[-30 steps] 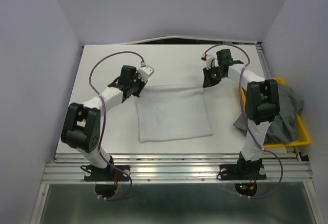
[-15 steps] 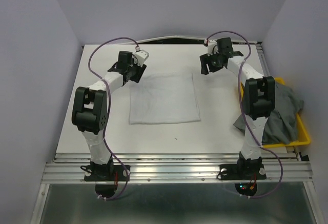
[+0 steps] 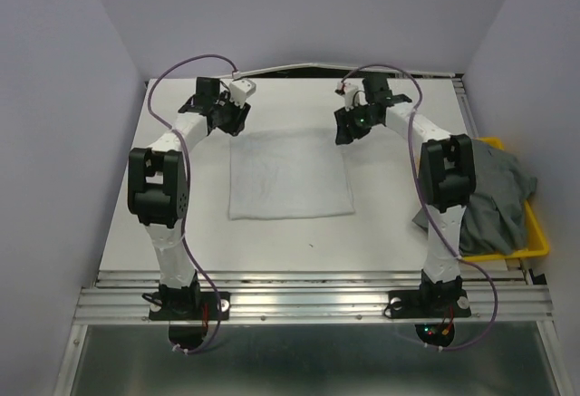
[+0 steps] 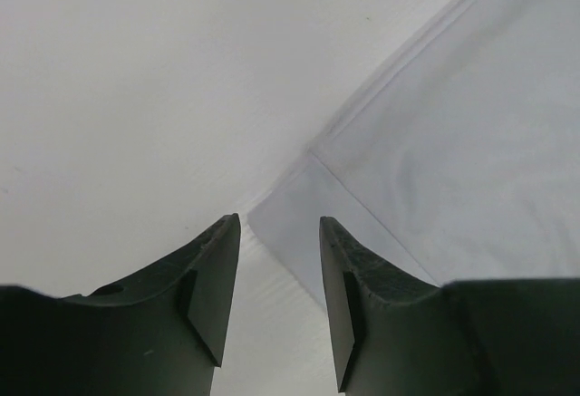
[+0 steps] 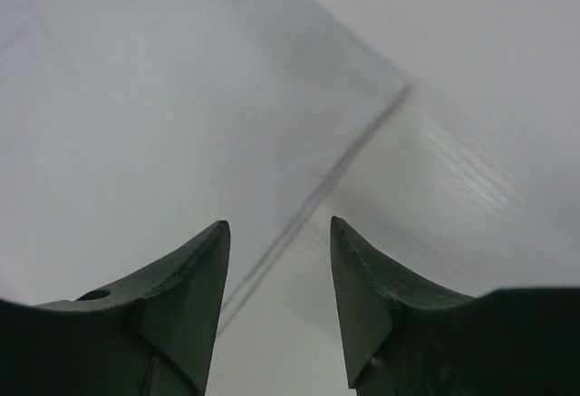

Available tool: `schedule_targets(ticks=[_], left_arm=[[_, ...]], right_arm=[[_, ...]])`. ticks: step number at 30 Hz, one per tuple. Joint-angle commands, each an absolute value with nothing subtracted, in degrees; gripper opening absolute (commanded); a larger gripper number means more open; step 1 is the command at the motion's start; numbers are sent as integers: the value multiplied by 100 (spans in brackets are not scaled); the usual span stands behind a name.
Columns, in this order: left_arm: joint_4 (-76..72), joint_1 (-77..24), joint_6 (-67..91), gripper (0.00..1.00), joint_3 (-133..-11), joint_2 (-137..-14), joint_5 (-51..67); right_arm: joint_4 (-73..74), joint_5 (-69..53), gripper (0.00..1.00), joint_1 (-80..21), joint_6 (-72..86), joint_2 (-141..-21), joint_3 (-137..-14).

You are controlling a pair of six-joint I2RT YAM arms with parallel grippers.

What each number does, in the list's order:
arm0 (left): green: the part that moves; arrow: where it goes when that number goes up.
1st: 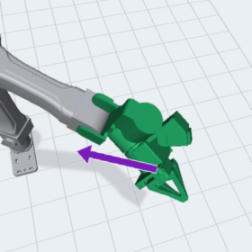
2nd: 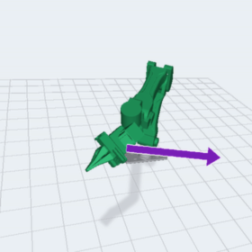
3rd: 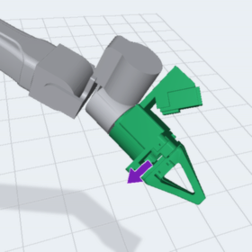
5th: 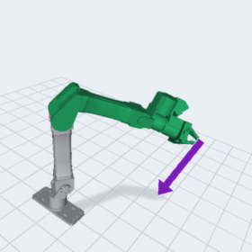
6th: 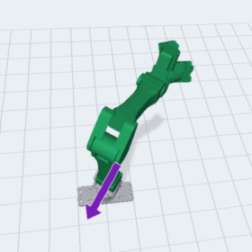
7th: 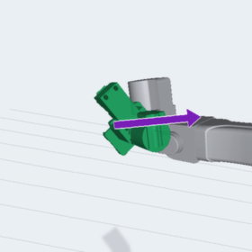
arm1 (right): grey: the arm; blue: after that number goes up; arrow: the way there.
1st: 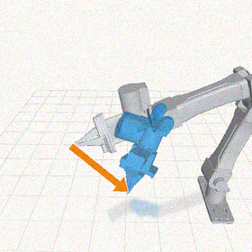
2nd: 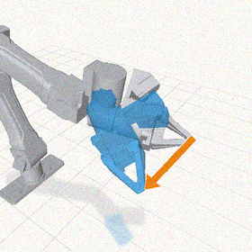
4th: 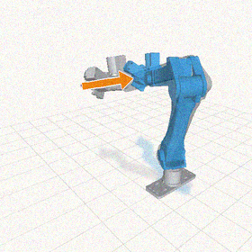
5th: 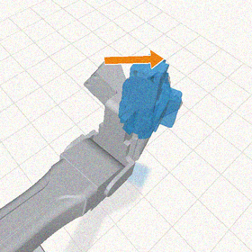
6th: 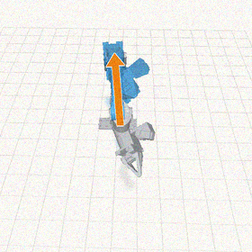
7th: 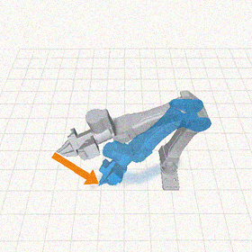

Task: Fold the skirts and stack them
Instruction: Flatten the skirt out

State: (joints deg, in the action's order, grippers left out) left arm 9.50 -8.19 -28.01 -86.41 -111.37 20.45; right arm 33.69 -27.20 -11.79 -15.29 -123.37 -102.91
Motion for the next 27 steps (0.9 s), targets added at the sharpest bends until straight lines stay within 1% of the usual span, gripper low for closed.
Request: schedule_targets(ticks=[1,11,17,19,21,23,27], left_arm=[[1467,-861,-3014,50,-8650,-11233,2548],[1423,-861,-3436,49,-6400,-9969,2689],[1809,-984,-3823,49,-5310,-9309,2804],[1985,-1063,-3981,49,-5177,-9124,2891],[2284,-1081,-4112,48,-5115,-8983,3092],[2721,-1081,-4253,48,-5316,-8965,3286],[3111,-1055,-4298,48,-6019,-8956,3770]], right_arm=[[3761,-3129,52,-1879,-1942,-12050,-9679],[3823,-2830,50,-2408,-2504,-11427,-7562],[3876,-2707,50,-2531,-2698,-10890,-6742],[3885,-2637,51,-2584,-2786,-10785,-6627],[3981,-2654,55,-2584,-2839,-10627,-6618],[4130,-2715,60,-2584,-2804,-10478,-6907],[4166,-2611,63,-2532,-2769,-10345,-7732]])
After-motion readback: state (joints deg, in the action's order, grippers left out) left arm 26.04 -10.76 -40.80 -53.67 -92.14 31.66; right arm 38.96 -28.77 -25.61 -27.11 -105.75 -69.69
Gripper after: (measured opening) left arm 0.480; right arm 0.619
